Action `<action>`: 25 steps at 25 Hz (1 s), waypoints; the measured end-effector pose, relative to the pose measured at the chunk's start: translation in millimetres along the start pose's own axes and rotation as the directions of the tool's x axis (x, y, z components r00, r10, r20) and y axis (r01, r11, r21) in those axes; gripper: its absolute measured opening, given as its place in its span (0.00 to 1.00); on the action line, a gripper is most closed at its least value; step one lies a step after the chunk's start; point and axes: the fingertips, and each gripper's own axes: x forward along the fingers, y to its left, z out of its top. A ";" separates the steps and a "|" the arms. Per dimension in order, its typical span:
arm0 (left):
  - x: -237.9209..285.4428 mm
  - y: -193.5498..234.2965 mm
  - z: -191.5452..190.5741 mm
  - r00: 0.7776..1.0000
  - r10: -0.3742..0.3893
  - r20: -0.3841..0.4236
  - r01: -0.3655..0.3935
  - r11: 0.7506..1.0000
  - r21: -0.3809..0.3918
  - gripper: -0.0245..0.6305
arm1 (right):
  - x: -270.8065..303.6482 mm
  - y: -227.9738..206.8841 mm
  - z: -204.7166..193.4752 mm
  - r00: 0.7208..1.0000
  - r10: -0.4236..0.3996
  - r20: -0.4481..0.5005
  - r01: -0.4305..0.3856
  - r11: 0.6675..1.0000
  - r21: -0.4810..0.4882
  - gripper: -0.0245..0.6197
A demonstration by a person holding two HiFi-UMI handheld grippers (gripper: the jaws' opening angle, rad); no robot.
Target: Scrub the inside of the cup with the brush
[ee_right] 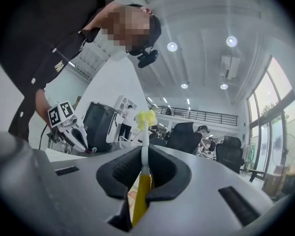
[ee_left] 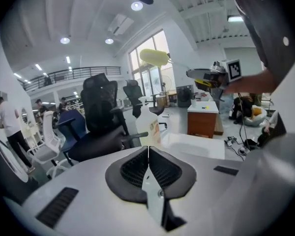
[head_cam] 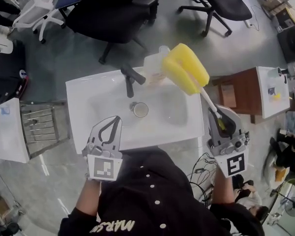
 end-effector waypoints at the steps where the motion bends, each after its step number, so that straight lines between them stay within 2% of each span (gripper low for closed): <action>1: 6.0 -4.0 -11.9 0.999 -0.030 -0.022 0.030 1.000 0.000 0.08 | 0.2 1.1 -1.4 1.000 0.014 -0.014 -0.014 1.000 -0.025 0.11; 4: 25.0 -11.9 -46.2 0.993 -0.105 -0.063 0.105 0.994 0.007 0.08 | 1.3 9.4 -8.9 0.994 0.085 -0.075 -0.095 0.987 -0.134 0.11; 7: 42.8 -24.7 -80.7 0.977 -0.182 -0.107 0.188 0.981 0.041 0.08 | -0.5 21.6 -25.7 0.966 0.165 -0.198 -0.212 0.945 -0.247 0.11; 10: 65.0 -43.3 -115.7 0.946 -0.283 -0.156 0.294 0.954 0.056 0.08 | -1.3 33.1 -48.1 0.930 0.224 -0.290 -0.300 0.920 -0.251 0.11; 13: 87.0 -53.3 -151.6 0.927 -0.321 -0.193 0.336 0.940 0.052 0.08 | -4.2 54.6 -80.5 0.878 0.277 -0.391 -0.381 0.898 -0.219 0.11; 15: 99.9 -61.3 -172.3 0.910 -0.353 -0.219 0.374 0.925 0.064 0.08 | -7.8 70.5 -108.5 0.824 0.304 -0.478 -0.447 0.868 -0.218 0.11; 18: 111.4 -70.0 -196.3 0.887 -0.382 -0.260 0.415 0.906 0.086 0.09 | -12.2 96.4 -147.2 0.723 0.342 -0.600 -0.569 0.787 -0.238 0.11; 21: 120.6 -70.6 -212.6 0.875 -0.400 -0.274 0.424 0.905 0.032 0.28 | -9.3 115.6 -182.5 0.620 0.361 -0.696 -0.676 0.696 -0.241 0.11; 23: 128.3 -73.6 -222.9 0.863 -0.413 -0.291 0.436 0.900 0.017 0.29 | -6.0 124.5 -203.6 0.556 0.374 -0.743 -0.732 0.644 -0.223 0.11; 25: 137.1 -79.2 -233.6 0.849 -0.419 -0.323 0.453 0.891 0.035 0.38 | -1.8 133.2 -220.4 0.495 0.389 -0.777 -0.788 0.578 -0.213 0.11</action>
